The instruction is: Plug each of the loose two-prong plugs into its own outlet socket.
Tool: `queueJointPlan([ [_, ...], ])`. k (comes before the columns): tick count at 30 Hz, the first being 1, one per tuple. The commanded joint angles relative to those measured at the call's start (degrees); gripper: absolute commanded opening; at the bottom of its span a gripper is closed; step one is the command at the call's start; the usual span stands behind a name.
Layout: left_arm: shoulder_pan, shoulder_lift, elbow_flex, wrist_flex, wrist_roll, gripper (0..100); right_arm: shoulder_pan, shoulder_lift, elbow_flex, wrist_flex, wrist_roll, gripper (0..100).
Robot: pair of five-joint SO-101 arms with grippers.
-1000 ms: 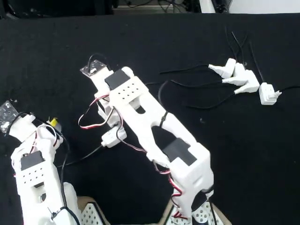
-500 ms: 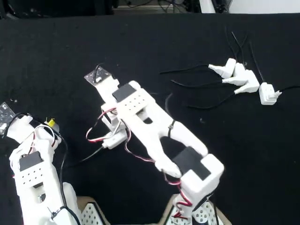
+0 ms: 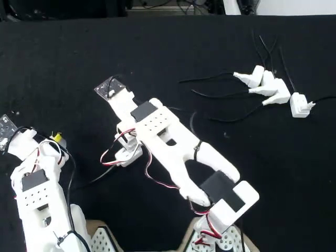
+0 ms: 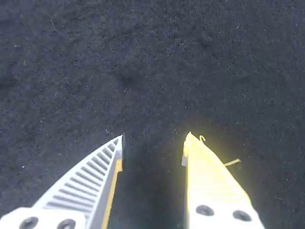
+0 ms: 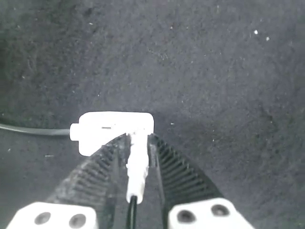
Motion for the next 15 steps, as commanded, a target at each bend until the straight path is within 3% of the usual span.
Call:
queueJointPlan([
  [1, 0.0, -0.5, -3.3, -0.1, 0.3, 21, -1.8, 0.4, 1.9, -1.6, 0.7, 1.0],
  [8, 0.0, -0.5, -3.3, -0.1, 0.3, 21, -5.9, 0.4, 7.9, -8.3, 0.7, 1.0],
  [15, -0.2, -0.5, -3.3, 0.0, 0.3, 21, -5.3, -0.1, 9.0, -9.9, 0.7, 1.0],
])
